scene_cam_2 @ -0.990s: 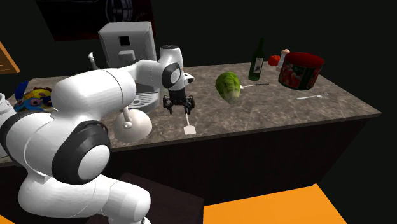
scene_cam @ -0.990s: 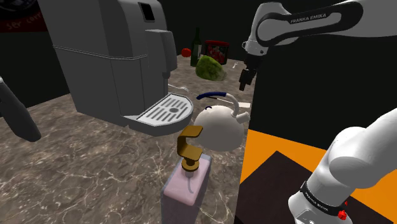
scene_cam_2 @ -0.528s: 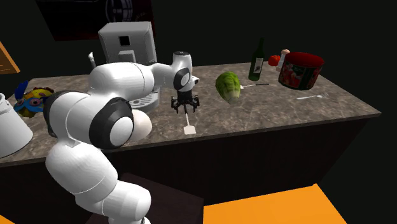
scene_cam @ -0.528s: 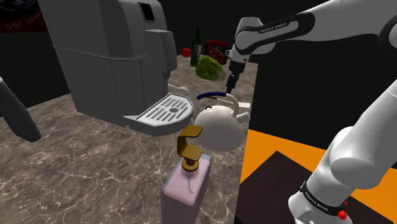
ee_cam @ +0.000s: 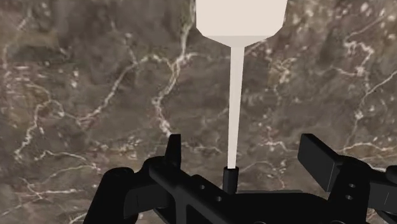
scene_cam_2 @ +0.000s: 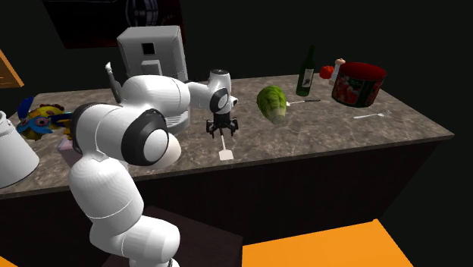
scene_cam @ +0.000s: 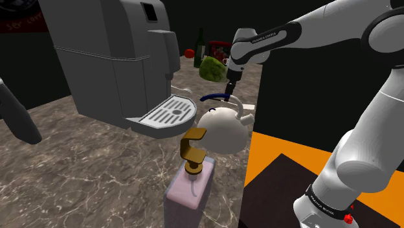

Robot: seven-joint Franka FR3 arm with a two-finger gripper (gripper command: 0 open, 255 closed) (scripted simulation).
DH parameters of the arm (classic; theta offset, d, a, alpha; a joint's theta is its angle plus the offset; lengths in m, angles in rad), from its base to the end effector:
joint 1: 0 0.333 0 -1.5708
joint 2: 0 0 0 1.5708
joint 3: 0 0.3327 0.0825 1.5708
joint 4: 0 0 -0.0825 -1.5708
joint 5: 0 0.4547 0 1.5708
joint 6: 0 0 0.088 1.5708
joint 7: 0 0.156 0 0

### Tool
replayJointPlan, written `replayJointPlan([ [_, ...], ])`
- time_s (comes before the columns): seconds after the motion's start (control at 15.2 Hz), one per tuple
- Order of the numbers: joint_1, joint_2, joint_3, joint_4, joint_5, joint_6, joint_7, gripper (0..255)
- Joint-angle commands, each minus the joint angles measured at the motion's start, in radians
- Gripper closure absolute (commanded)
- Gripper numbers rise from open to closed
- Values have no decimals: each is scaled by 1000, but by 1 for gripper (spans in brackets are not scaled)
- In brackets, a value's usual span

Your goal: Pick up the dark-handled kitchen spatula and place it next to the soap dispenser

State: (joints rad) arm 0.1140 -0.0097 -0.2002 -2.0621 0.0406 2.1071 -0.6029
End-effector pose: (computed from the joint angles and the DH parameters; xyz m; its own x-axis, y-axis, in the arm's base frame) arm 0.6149 -0.0496 0.3780 0.8772 0.4756 0.0660 0.4767 -0.8791 -0.0006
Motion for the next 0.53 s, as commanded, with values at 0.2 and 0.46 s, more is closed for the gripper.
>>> replayJointPlan([
  [0.2, 0, 18, 0, -17, 5, 35, -5, 0],
  [0.46, 0, 18, 0, -17, 5, 35, -5, 0],
])
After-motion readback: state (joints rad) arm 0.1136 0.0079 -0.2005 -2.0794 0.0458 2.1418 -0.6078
